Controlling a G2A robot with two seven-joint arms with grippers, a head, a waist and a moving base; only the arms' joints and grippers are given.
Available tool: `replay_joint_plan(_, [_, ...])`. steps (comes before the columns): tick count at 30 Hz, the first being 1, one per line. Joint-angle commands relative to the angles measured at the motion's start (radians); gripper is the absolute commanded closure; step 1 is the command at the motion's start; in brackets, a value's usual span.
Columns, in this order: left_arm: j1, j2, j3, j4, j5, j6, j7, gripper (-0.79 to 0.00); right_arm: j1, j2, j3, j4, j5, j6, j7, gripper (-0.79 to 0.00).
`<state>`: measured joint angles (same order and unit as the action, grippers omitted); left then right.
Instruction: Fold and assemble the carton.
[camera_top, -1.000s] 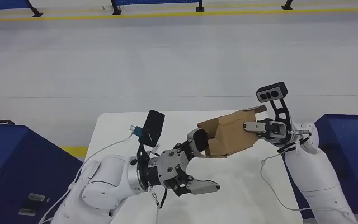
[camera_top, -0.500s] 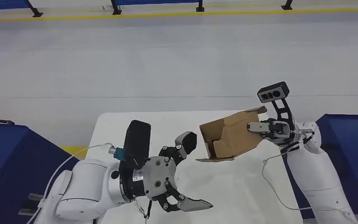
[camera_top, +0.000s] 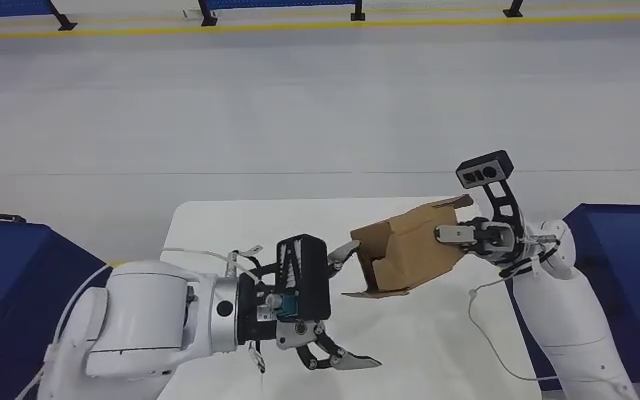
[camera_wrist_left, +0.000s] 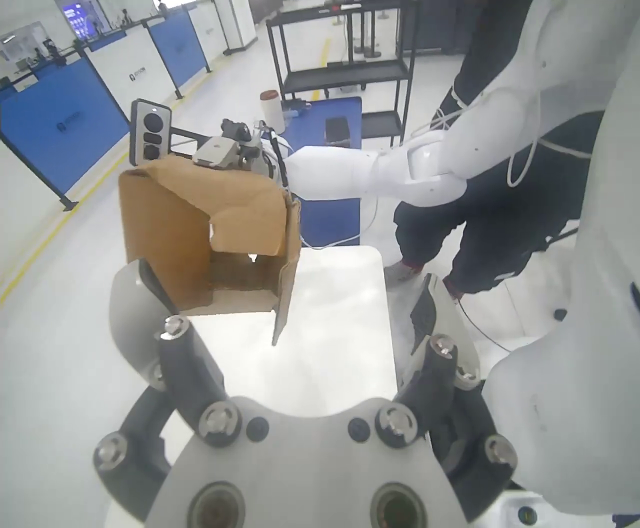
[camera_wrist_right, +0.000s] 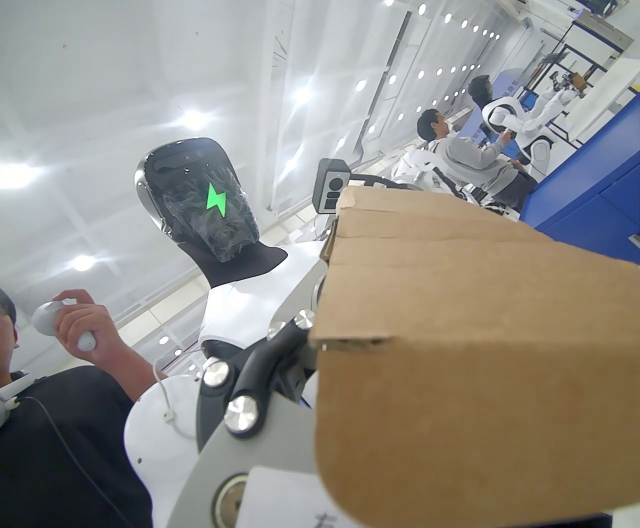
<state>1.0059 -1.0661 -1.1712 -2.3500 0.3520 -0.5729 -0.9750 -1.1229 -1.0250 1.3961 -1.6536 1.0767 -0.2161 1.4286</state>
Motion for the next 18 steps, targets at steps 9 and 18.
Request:
replay_joint_plan(9, [-0.125, 0.005, 0.022, 0.0, -0.133, 0.062, -0.096, -0.785, 0.004, -0.006, 0.0, 0.014, -0.007, -0.004, 0.008, 0.0])
replay_joint_plan(18, [-0.159, 0.022, 0.001, 0.0, -0.256, 0.091, -0.22, -0.785, 0.005, -0.011, 0.001, 0.028, -0.004, -0.004, 0.018, 0.0])
